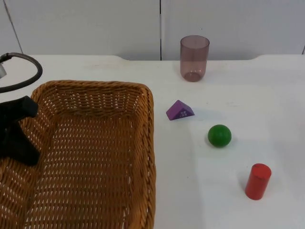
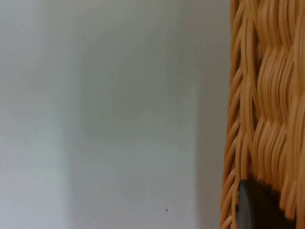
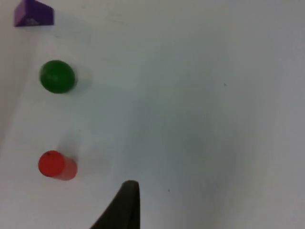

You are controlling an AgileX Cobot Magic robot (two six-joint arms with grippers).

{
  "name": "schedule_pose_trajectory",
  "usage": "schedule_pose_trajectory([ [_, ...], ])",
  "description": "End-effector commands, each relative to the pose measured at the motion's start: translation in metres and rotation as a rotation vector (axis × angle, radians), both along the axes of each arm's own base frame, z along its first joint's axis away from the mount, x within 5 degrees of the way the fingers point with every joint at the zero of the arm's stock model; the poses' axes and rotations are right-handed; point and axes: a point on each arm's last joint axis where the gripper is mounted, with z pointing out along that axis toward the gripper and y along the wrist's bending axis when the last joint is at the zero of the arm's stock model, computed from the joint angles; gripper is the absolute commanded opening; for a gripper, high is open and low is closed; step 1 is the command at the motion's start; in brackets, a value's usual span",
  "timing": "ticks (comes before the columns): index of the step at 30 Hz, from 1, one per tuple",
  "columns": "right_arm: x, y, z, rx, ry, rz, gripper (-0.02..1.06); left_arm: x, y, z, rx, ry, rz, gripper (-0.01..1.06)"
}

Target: Pick up the basket with the left hand and place the triangular block into the basket with the right hand.

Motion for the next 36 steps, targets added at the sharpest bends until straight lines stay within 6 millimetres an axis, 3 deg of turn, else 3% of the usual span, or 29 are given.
schedule_pose_trajectory([
  [1,0.018,0.014,0.004,-0.010,-0.004,0.085,1.05,-0.001,-0.001,0.003,-0.023,-0.001,0.009,0.00],
  [3,0.028,0.025,0.005,-0.023,0.005,0.137,1.05,-0.001,-0.001,0.003,-0.024,0.001,0.008,0.00],
  [7,0.071,0.069,0.004,-0.089,0.029,0.302,1.05,-0.002,-0.002,0.003,-0.027,0.003,0.006,0.00],
  [8,0.071,0.069,0.004,-0.089,0.029,0.302,1.05,-0.002,-0.002,0.003,-0.027,0.003,0.006,0.00],
  [12,0.122,0.111,-0.005,-0.144,0.096,0.422,1.05,-0.002,-0.002,0.003,-0.028,0.004,0.005,0.00],
  [13,0.122,0.111,-0.005,-0.144,0.096,0.422,1.05,-0.002,-0.002,0.003,-0.028,0.004,0.005,0.00],
  [16,0.151,0.130,-0.016,-0.198,0.116,0.508,1.05,-0.002,-0.002,0.003,-0.028,0.004,0.005,0.00],
  [21,0.183,0.144,-0.036,-0.227,0.140,0.560,1.05,-0.002,-0.002,0.003,-0.032,0.005,0.007,0.00],
  [28,0.220,0.162,-0.079,-0.300,0.167,0.707,1.04,-0.001,-0.002,0.003,-0.039,0.006,0.013,0.00],
  [36,0.240,0.173,-0.115,-0.396,0.136,0.916,0.92,-0.001,-0.002,0.004,-0.041,0.006,0.015,0.00],
])
